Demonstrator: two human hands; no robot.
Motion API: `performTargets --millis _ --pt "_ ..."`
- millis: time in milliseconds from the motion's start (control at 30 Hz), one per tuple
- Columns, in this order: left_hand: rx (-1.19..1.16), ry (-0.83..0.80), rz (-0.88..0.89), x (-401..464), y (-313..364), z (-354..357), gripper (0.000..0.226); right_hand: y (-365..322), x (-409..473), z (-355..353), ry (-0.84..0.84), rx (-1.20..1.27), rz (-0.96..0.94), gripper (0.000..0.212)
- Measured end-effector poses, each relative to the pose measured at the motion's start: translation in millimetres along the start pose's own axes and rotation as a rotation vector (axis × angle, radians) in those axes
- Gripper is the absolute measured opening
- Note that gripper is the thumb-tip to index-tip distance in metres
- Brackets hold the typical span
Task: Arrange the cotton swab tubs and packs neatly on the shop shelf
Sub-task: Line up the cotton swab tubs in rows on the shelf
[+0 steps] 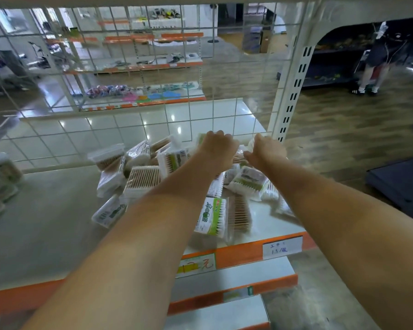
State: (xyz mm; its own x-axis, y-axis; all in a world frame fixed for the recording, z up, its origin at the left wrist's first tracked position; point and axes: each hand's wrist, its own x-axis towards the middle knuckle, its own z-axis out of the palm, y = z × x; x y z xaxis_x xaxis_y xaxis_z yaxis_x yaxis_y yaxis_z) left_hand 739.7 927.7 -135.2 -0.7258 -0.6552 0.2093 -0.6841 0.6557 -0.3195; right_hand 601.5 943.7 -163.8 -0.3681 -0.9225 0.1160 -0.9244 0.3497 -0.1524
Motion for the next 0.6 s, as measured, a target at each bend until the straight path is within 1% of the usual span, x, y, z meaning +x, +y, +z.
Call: performTargets --millis 67,167,200,233,400,600 --pt "-0.009 0.006 0.008 3.8 3.2 1.7 0.023 1.9 1.2 2.8 -0.039 0.051 0.035 0.045" --pt "-0.049 0.018 0.002 6.6 8.0 4.7 0.024 5.4 0.0 7.5 -0.076 0.143 0.089 0.07" --pt "-0.062 0.026 -0.003 6.8 8.9 5.4 0.024 6.8 0.2 10.7 -0.078 0.156 0.091 0.076" --pt "-0.072 0.032 -0.007 6.6 9.5 6.4 0.025 8.4 0.4 13.5 -0.078 0.161 0.083 0.077" --pt "-0.098 0.026 -0.026 2.5 12.1 12.9 0.025 15.7 -0.4 16.6 -0.069 0.208 0.079 0.06" --pt "-0.207 0.064 -0.03 -5.1 17.2 14.2 0.024 17.4 -6.3 9.4 0.07 0.226 0.055 0.024"
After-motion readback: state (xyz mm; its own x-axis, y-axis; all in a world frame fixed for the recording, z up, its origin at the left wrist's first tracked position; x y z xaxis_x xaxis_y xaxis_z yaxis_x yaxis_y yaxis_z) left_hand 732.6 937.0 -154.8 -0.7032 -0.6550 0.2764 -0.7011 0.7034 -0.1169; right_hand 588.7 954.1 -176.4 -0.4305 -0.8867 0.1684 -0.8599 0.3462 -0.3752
